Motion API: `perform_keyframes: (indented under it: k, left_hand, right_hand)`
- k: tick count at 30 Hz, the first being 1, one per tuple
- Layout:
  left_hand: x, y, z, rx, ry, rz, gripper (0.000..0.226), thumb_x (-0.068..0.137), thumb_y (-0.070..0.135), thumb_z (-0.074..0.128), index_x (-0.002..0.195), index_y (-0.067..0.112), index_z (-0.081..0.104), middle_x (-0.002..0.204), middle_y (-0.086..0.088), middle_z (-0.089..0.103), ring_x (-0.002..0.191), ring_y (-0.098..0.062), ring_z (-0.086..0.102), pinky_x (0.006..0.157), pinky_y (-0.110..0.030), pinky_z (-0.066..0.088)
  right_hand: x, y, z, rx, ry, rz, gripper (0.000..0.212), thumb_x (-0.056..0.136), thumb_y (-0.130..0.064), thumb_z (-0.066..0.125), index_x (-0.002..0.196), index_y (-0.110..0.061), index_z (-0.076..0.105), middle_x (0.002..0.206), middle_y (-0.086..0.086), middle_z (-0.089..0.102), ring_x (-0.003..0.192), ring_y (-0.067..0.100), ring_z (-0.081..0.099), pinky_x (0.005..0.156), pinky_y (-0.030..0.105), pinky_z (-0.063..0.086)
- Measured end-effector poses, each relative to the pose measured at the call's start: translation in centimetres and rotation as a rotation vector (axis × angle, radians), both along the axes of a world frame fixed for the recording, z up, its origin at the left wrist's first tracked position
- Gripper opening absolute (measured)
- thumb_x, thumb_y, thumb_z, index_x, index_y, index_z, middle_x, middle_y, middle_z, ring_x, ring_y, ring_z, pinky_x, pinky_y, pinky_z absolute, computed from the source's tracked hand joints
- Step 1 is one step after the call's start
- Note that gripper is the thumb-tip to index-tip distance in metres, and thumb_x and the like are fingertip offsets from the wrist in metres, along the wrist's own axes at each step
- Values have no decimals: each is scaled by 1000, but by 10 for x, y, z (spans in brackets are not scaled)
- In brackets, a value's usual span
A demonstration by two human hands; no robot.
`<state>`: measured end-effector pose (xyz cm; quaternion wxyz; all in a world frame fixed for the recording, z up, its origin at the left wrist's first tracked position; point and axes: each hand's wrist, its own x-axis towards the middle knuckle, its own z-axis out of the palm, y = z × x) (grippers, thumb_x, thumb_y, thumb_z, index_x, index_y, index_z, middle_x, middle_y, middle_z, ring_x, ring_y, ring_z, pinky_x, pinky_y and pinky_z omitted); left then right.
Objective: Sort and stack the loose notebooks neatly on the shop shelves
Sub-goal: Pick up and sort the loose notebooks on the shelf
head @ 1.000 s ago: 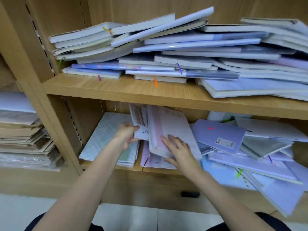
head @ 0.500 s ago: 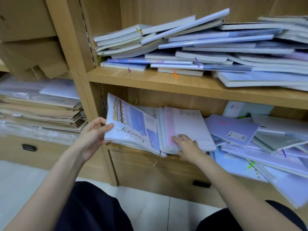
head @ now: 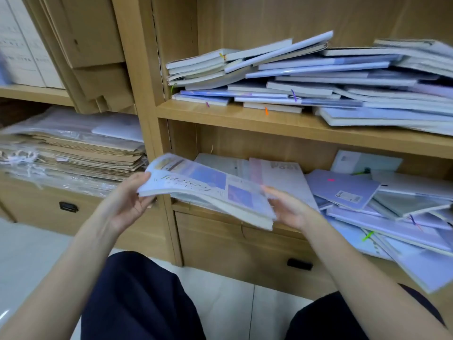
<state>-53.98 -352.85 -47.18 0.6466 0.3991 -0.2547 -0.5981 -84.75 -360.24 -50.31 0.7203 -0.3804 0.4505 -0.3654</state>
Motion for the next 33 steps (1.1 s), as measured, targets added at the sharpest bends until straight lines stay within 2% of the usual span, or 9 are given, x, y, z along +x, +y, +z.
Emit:
perform_keyframes:
  k: [2,4,10,17,21,24,27,31,33]
  left_hand:
    - [-11,-2,-19,68,115,43,12,93,11,47,88,8,57,70,-4,72,61,-9,69,55,-16,55]
    - [-39,-7,-37,86,176,8,11,94,8,45,91,7,55,73,-6,73,63,-11,70,55,-18,55]
    - [-124,-18,-64,157,58,-313,23,90,1,50,110,11,56,89,-7,73,73,-16,71,61,-25,58]
    - [-107,-55,-86,251,-113,-274,43,85,12,61,126,9,50,116,-9,63,103,-23,63,85,-34,53]
    - [-127,-90,-91,79,-701,-182,46,89,7,58,134,8,44,130,-11,53,119,-23,51,94,-27,40]
    - [-145,-115,-99,-111,-1276,-226,57,87,15,64,137,5,40,138,-11,47,129,-25,42,100,-26,32]
    - [-157,-130,-114,-103,-1735,-470,85,79,36,71,144,9,23,148,-11,33,138,-25,26,112,-36,17]
    - [-161,-142,-120,-75,-1874,-507,106,75,39,73,148,9,2,155,-12,16,144,-23,10,115,-36,1]
    - [-158,-145,-119,-102,-1796,-520,109,74,35,76,149,12,-1,156,-10,16,143,-25,14,116,-34,5]
  right_hand:
    - [-19,3,-1,21,-401,-206,41,90,-32,54,118,-4,48,105,16,64,74,18,69,59,27,58]
    - [-20,6,2,-14,-524,-188,68,76,-43,61,131,-5,43,124,16,58,97,28,66,80,39,56]
    - [29,-4,-23,-91,-126,-273,40,89,2,55,126,-3,42,92,13,63,81,23,64,61,32,58]
    - [-54,-48,2,-296,103,-331,17,91,-1,53,100,-15,54,76,-1,69,68,13,66,53,22,52]
    - [-95,-103,-3,-207,470,-499,26,87,-14,66,108,-10,52,104,16,67,86,27,66,68,38,56]
    - [-104,-103,-29,-82,874,-293,60,80,-19,74,129,-4,43,129,13,52,115,32,53,85,38,48]
    - [-107,-96,-47,-155,907,-274,56,78,-7,74,127,-1,48,125,15,58,111,31,57,88,39,50]
    - [-121,-96,-42,-315,954,-237,51,80,-3,71,126,-4,49,119,9,59,106,23,57,60,24,44]
    - [-120,-96,-43,-337,1018,-241,60,82,-9,70,134,-3,41,127,14,56,114,27,54,66,29,44]
